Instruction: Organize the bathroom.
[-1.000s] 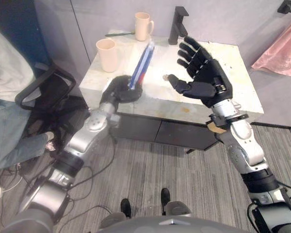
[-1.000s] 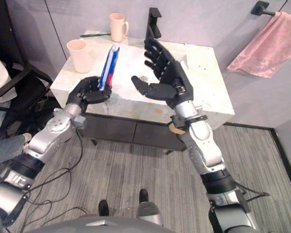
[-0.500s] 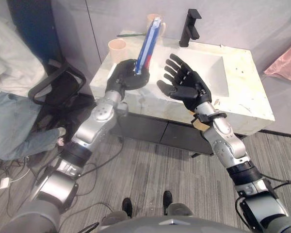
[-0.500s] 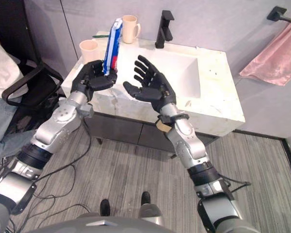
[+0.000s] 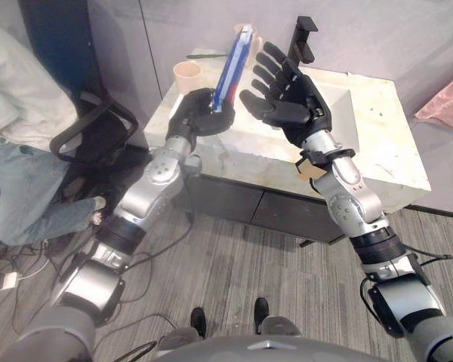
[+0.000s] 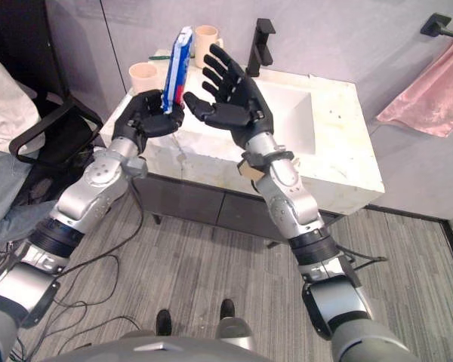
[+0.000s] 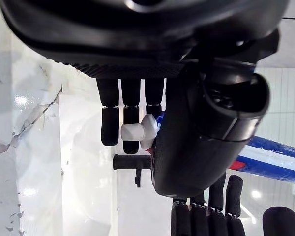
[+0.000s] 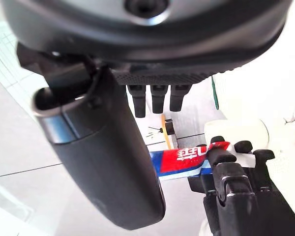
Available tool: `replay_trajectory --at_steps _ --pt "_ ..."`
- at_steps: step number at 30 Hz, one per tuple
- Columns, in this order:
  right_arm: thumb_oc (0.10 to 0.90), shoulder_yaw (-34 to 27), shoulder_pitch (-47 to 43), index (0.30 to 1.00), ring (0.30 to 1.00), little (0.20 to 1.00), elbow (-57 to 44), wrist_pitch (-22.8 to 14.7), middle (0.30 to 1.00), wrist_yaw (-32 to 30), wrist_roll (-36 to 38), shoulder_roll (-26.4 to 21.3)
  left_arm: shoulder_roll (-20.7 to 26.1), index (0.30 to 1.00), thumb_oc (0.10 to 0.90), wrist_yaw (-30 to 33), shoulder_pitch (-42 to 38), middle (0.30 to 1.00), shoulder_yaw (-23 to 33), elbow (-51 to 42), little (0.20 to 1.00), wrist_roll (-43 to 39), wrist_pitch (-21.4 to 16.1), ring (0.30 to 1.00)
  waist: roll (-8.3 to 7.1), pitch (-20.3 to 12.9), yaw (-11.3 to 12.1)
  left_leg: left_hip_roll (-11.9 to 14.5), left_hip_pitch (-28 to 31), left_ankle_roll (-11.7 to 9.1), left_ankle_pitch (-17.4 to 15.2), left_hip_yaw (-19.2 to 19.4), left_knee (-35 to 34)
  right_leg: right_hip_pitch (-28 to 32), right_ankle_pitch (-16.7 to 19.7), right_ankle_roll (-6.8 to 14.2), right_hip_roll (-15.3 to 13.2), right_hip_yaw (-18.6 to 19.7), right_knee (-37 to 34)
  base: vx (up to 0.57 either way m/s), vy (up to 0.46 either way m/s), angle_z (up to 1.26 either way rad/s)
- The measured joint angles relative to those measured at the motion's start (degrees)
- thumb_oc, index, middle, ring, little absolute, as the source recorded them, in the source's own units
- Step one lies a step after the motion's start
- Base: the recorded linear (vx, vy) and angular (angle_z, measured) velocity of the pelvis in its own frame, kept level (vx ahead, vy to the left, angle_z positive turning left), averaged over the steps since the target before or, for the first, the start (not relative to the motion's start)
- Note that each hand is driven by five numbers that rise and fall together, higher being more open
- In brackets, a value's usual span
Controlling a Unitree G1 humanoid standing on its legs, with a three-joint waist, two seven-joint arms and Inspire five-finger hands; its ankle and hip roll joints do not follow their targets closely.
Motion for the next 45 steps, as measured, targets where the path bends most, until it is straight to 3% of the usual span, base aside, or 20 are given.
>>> replay_trajectory --at_steps 14,38,39,42,43,44,45 --pt "0.8 2.6 -7.1 0.9 0.9 0.9 2.1 0.1 0.9 -1.8 1.0 1.0 -2.6 0.3 0.4 -0.1 -4.6 0.3 -3.2 3.2 0.3 0.0 0.1 0.3 0.52 -0.3 0.4 0.0 0.0 -0.1 0.2 -0.4 0.0 0.3 -0.1 -0.2 0.0 -0.3 0.0 0.0 0.0 0.01" --pt "0.8 2.5 -7.0 0.9 0.9 0.9 3.6 0.0 0.9 -3.5 -0.9 1.9 -2.3 0.3 0.4 1.0 -4.5 0.3 -3.2 3.2 0.3 0.3 1.1 0.3 0.54 -0.3 0.4 0.1 0.0 -0.1 0.4 -0.2 0.0 0.2 -0.2 -0.3 0.1 -0.1 0.0 0.0 0.0 0.0" --pt "0.775 2.5 -7.0 0.862 0.862 0.862 3.6 0.0 0.862 -3.5 -0.9 1.9 -2.3 0.3 0.4 1.1 -4.6 0.3 -3.2 3.2 0.3 0.3 1.1 0.3 0.54 -0.3 0.4 0.1 0.1 -0.1 0.3 -0.2 0.0 0.2 -0.2 -0.3 0.1 -0.1 0.0 0.0 0.0 0.0" --pt "0.78 2.5 -7.0 0.869 0.869 0.869 3.6 0.0 0.869 -3.5 -0.9 1.9 -2.3 0.3 0.4 1.2 -4.5 0.3 -3.2 3.2 0.3 0.3 1.1 0.3 0.54 -0.3 0.3 0.1 0.0 -0.1 0.4 -0.2 0.0 0.2 -0.2 -0.3 0.1 -0.1 0.0 -0.02 -0.001 0.0" --pt "0.725 2.5 -7.0 0.787 0.787 0.787 3.6 0.0 0.787 -3.5 -0.9 1.9 -2.3 0.3 0.4 1.2 -4.5 0.3 -3.2 3.2 0.3 0.3 1.1 0.3 0.54 -0.3 0.2 0.1 0.0 -0.1 0.4 -0.1 0.0 0.2 -0.2 -0.3 0.1 -0.1 0.0 0.03 0.006 0.0" --pt "0.587 2.5 -7.0 0.58 0.58 0.58 3.6 0.0 0.58 -3.4 -0.9 1.9 -2.3 0.3 0.4 1.2 -4.5 0.3 -3.2 3.2 0.3 0.3 1.1 0.3 0.54 -0.3 0.2 0.1 0.0 -0.1 0.4 0.0 0.0 0.2 -0.2 -0.3 0.1 -0.1 0.0 0.04 0.01 0.0" --pt "0.527 2.5 -7.0 0.491 0.491 0.491 3.6 0.0 0.491 -3.4 -0.9 1.9 -2.3 0.3 0.4 1.3 -4.5 0.3 -3.2 3.2 0.3 0.3 1.1 0.3 0.54 -0.3 0.1 0.1 0.0 -0.1 0.3 0.0 0.0 0.2 -0.2 -0.3 0.1 -0.1 0.0 0.0 0.0 0.0"
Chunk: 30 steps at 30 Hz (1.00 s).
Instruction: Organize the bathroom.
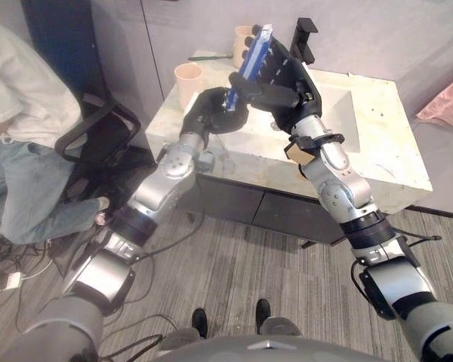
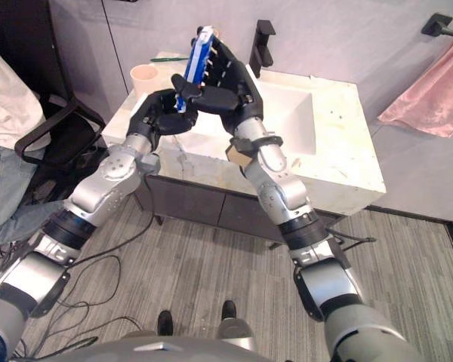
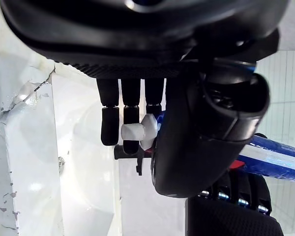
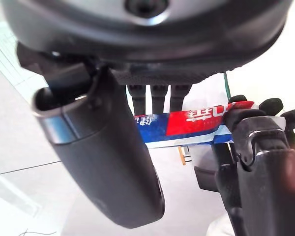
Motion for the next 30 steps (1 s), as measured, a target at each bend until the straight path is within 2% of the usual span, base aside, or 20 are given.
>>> replay_trajectory --at_steps 1,2,21,23,30 --pt "0.431 0.0 0.0 0.347 0.347 0.347 0.0 0.0 0.347 0.0 0.0 0.0 0.0 0.3 0.4 0.0 0.0 0.3 0.0 0.0 0.3 0.0 0.0 0.3 0.0 0.0 -0.1 0.0 0.0 0.0 0.0 0.0 0.0 0.0 0.0 0.0 0.0 0.0 0.0 0.0 0.0 0.0" --pt "0.4 0.0 0.0 0.3 0.3 0.3 0.0 0.0 0.3 0.0 0.0 0.0 0.0 0.3 0.4 0.0 0.0 0.3 0.0 0.0 0.3 0.0 0.0 0.3 0.0 0.0 -0.1 0.0 0.0 0.0 0.1 0.1 0.0 0.0 0.0 0.0 0.0 0.1 0.0 0.0 0.0 0.0" --pt "0.4 -2.1 0.5 0.3 0.3 0.3 0.3 -0.3 0.3 -0.2 -1.2 -0.6 -0.5 0.3 0.4 -2.0 0.0 0.3 -0.7 -0.7 0.3 0.2 0.0 0.3 0.0 0.0 -0.2 0.1 0.4 0.0 -0.1 0.9 0.0 -0.1 0.0 0.0 0.1 0.8 0.0 0.01 0.004 -0.01" --pt "0.4 -2.2 0.5 0.3 0.3 0.3 0.3 -0.3 0.3 -0.1 -1.1 -0.7 -0.5 0.9 0.8 -2.3 0.0 0.9 -0.7 -0.8 0.9 0.2 0.0 0.9 0.01 0.0 -0.2 0.1 0.4 0.0 -0.1 1.0 0.0 -0.1 0.0 0.0 0.1 0.9 0.0 0.0 0.002 -0.02" --pt "0.4 -2.1 0.5 0.3 0.3 0.3 0.3 -0.3 0.3 -0.1 -1.8 -4.0 -0.9 0.9 0.8 -2.0 0.0 0.9 -0.1 -0.2 0.9 0.0 0.1 0.9 0.0 0.0 0.1 0.1 0.4 0.0 -0.1 1.0 0.0 -0.1 0.0 0.0 0.2 1.1 0.0 -0.02 -0.001 -0.01"
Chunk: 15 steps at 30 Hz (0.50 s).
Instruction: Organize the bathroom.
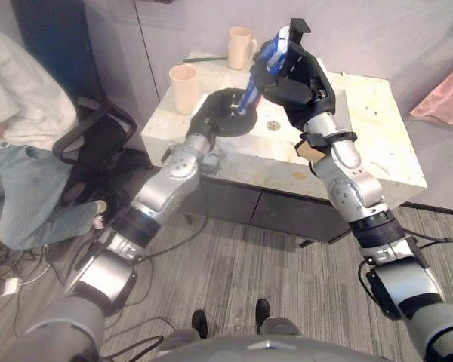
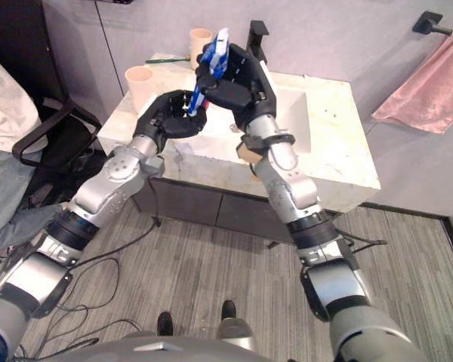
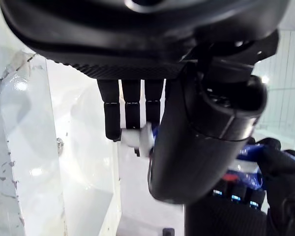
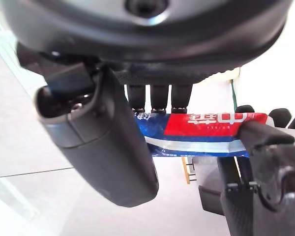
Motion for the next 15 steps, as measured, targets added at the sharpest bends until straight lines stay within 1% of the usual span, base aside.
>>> replay_trajectory --at_steps 3,6,9,12,15 --pt "0.4 0.0 0.0 0.3 0.3 0.3 0.0 0.0 0.3 -0.1 -0.7 -1.8 -0.1 0.9 0.8 -0.3 0.0 0.9 0.2 0.1 0.9 0.0 0.0 0.9 0.0 0.0 0.5 0.1 -0.1 0.0 0.0 -0.2 0.0 0.0 0.0 0.0 0.0 -0.1 0.0 0.0 0.0 0.0" --pt "0.4 0.1 0.0 0.3 0.3 0.3 -0.3 0.0 0.3 -0.3 -1.4 -4.0 -1.5 0.9 0.8 -1.1 0.2 0.9 0.1 0.0 0.9 0.2 0.5 0.9 0.0 0.0 1.3 0.1 -0.4 0.0 0.0 -0.8 0.0 0.0 -0.1 -0.1 0.0 -0.8 0.0 -0.03 0.016 0.1" --pt "0.4 0.6 0.0 0.3 0.3 0.3 -0.2 0.0 0.3 -0.6 -1.4 -5.0 -2.0 0.9 0.8 -1.0 0.6 0.9 0.1 -0.2 0.9 0.3 1.2 0.9 0.01 0.0 2.0 0.1 -0.6 0.0 0.0 -1.4 0.0 0.0 -0.1 -0.2 0.0 -1.2 0.0 -0.01 0.027 0.09" --pt "0.4 1.0 0.0 0.3 0.3 0.3 -0.2 0.0 0.3 -0.8 -1.4 -5.4 -2.6 0.9 0.8 -0.5 1.1 0.9 0.1 -0.2 0.9 0.3 1.2 0.9 0.0 0.0 3.0 0.0 -0.7 0.0 0.0 -1.6 0.0 0.1 -0.1 -0.2 0.0 -1.4 0.0 0.0 0.036 0.03" --pt "0.4 1.0 0.0 0.3 0.3 0.3 -0.1 0.0 0.3 -0.7 -1.4 -5.7 -2.9 0.9 0.8 -0.7 1.6 0.9 0.2 -0.3 0.9 0.9 1.1 0.9 0.0 0.0 3.3 0.0 -0.9 0.0 0.0 -2.3 0.0 0.4 -0.2 -0.3 0.0 -2.3 0.0 0.01 0.048 0.14"
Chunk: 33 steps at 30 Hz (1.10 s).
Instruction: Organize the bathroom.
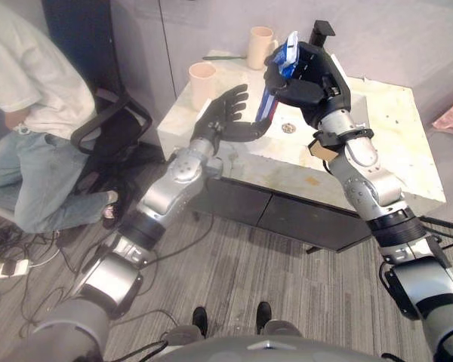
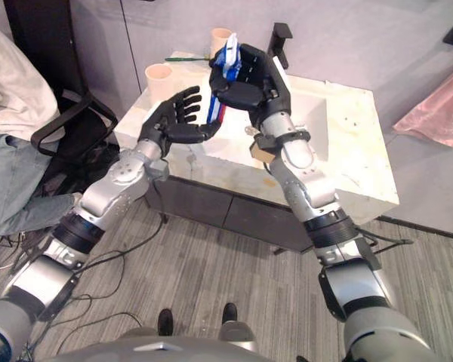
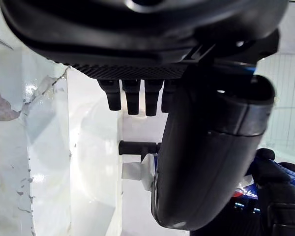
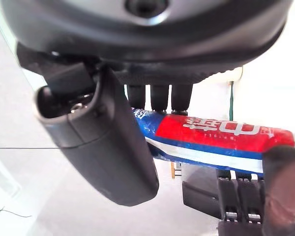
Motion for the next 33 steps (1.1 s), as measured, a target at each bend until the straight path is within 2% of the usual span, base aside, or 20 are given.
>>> replay_trajectory --at_steps 4,7,9,12,15,16,18,19,20,21,22,24,27,30,32,33 --pt "0.4 0.3 -0.7 0.3 0.3 0.3 0.2 0.0 0.3 0.0 0.0 -2.7 -0.6 0.9 0.8 -0.6 4.2 0.9 0.0 -1.7 0.9 4.5 0.3 0.9 0.03 0.0 1.4 0.0 -0.2 0.0 0.0 -0.6 0.0 0.1 -0.2 -0.1 0.0 -0.8 0.0 0.01 0.041 0.1" --pt "0.4 0.3 -3.6 0.3 0.3 0.3 0.3 -0.1 0.3 -0.7 0.0 -5.7 0.3 0.9 0.8 -0.5 10.5 0.9 0.0 -0.5 0.9 6.1 2.6 0.9 0.02 0.0 1.7 0.0 -0.5 0.0 0.1 -1.3 0.0 0.1 -0.3 -0.1 -0.1 -1.7 0.0 0.05 0.021 0.13" --pt "0.4 0.3 -5.2 0.3 0.3 0.3 0.6 -0.4 0.3 -0.9 0.0 -9.3 0.5 0.9 0.8 -1.5 13.7 0.9 0.4 -0.5 0.9 6.6 1.4 0.9 -0.01 0.0 2.8 0.0 -0.5 0.0 0.1 -1.6 0.0 0.4 -0.3 -0.2 -0.1 -2.1 0.0 0.03 0.011 0.16" --pt "0.4 -0.2 -8.3 0.3 0.3 0.3 3.5 -2.8 0.3 -1.0 0.5 -12.7 3.0 0.9 0.8 -4.1 17.8 0.9 -0.3 0.3 0.9 8.3 2.7 0.9 -0.12 0.0 3.8 -0.1 -0.7 0.0 0.1 -3.1 0.0 1.0 -0.3 -0.2 -0.1 -3.4 0.1 0.06 -0.015 0.23" --pt "0.4 -1.9 -8.9 0.3 0.3 0.3 5.9 -4.7 0.3 -1.4 2.2 -16.3 6.9 0.9 0.8 -10.7 23.6 0.9 -1.5 0.7 0.9 13.4 2.0 0.9 -0.12 0.1 4.2 0.4 -0.7 0.3 -0.3 -5.6 -0.1 0.9 -0.3 -0.2 0.0 -3.7 2.5 0.1 -0.039 0.42" --pt "0.4 -2.7 -9.0 0.3 0.3 0.3 7.7 -5.1 0.3 -1.5 3.2 -18.4 10.1 0.9 0.8 -15.3 25.3 0.9 -4.0 0.5 0.9 15.7 2.0 0.9 -0.13 0.1 4.2 0.8 -0.5 0.5 -0.2 -6.9 0.0 0.7 -0.3 -0.2 0.3 -3.3 4.3 0.11 -0.029 0.49" --pt "0.4 -3.7 -9.1 0.3 0.3 0.3 9.3 -6.0 0.3 -1.5 3.6 -20.1 12.7 0.9 0.8 -20.2 26.9 0.9 -5.8 0.0 0.9 17.7 2.0 0.9 -0.19 0.1 4.5 0.8 -0.4 0.9 0.3 -8.6 0.1 0.7 -0.8 -0.3 0.2 -3.1 5.3 0.14 -0.042 0.47" --pt "0.4 -3.6 -9.9 0.3 0.3 0.3 11.6 -8.1 0.3 -0.5 4.7 -20.7 15.0 0.9 0.8 -23.1 27.8 0.9 -8.2 -0.6 0.9 19.2 2.4 0.9 -0.39 0.0 4.6 0.4 -0.5 0.9 0.6 -9.9 0.1 1.0 -1.8 0.0 0.2 -2.5 4.7 0.16 -0.053 0.4" --pt "0.4 -3.4 -10.8 0.3 0.3 0.3 12.9 -9.0 0.3 -0.2 4.8 -20.7 16.1 0.9 0.8 -24.4 28.1 0.9 -9.7 -0.6 0.9 19.3 3.0 0.9 -0.5 0.0 4.6 0.2 -0.6 0.9 0.6 -10.6 0.1 1.3 -2.4 0.4 0.9 -0.8 3.0 0.23 -0.084 0.45" --pt "0.4 -3.4 -11.7 0.3 0.3 0.3 13.8 -9.4 0.3 0.1 4.7 -20.7 17.0 0.9 0.8 -26.2 28.6 0.9 -11.0 -0.3 0.9 19.3 3.9 0.9 -1.25 0.1 4.8 -0.8 -0.7 1.0 0.8 -11.0 0.1 3.1 -2.0 0.4 1.8 1.2 -0.2 0.25 -0.111 0.2" --pt "0.4 -1.6 -13.1 0.3 0.3 0.3 15.0 -11.0 0.3 0.3 4.6 -20.7 16.5 0.9 0.8 -26.4 29.4 0.9 -11.3 2.2 0.9 20.9 3.3 0.9 -1.48 0.1 5.7 -1.6 -0.6 1.0 0.9 -10.9 0.1 3.2 -3.2 -0.2 1.4 0.2 -0.3 0.23 -0.13 0.18" --pt "0.4 0.6 -14.0 0.3 0.3 0.3 15.5 -11.4 0.3 0.8 4.0 -20.6 15.8 0.9 0.8 -26.0 29.7 0.9 -13.8 6.1 0.9 23.8 3.7 0.9 -1.46 0.1 5.7 -2.1 -0.9 0.8 1.0 -11.1 0.1 3.5 -3.6 0.4 1.2 0.5 -0.1 0.19 -0.123 0.17" --pt "0.4 2.4 -13.9 0.3 0.3 0.3 17.0 -11.3 0.3 2.4 2.2 -20.3 14.2 0.9 0.8 -25.5 31.6 0.9 -13.7 12.7 0.9 24.6 2.6 0.9 -1.43 0.2 5.7 -1.1 -1.0 0.4 1.1 -13.4 0.1 3.9 -4.0 0.1 1.8 1.2 -0.1 0.2 -0.148 0.3" --pt "0.4 2.5 -13.9 0.3 0.3 0.3 18.8 -11.3 0.3 3.8 1.8 -18.1 13.0 0.9 0.8 -23.8 34.3 0.9 -12.6 18.3 0.9 26.8 2.0 0.9 -1.91 0.2 6.7 -1.3 -1.1 -0.5 0.9 -13.6 0.1 4.5 -6.4 0.1 1.9 1.9 -0.4 0.27 -0.163 0.14" --pt "0.4 3.5 -13.9 0.3 0.3 0.3 19.0 -11.3 0.3 2.0 -1.2 -15.1 10.8 0.9 0.8 -21.9 35.8 0.9 -11.1 26.5 0.9 28.7 -1.6 0.9 -1.82 0.1 7.2 -0.8 -1.0 -1.4 0.9 -13.6 0.2 4.7 -7.6 -0.2 2.6 2.6 -0.4 0.19 -0.126 0.01" --pt "0.4 3.7 -13.9 0.3 0.3 0.3 19.0 -11.3 0.3 1.5 -2.3 -14.7 10.2 0.9 0.8 -21.2 35.8 0.9 -11.0 28.2 0.9 28.7 -1.6 0.9 -1.74 0.2 7.3 -0.5 -1.1 -1.8 1.0 -13.6 0.3 4.7 -7.7 -0.3 2.9 2.6 -0.3 0.08 -0.091 0.09"
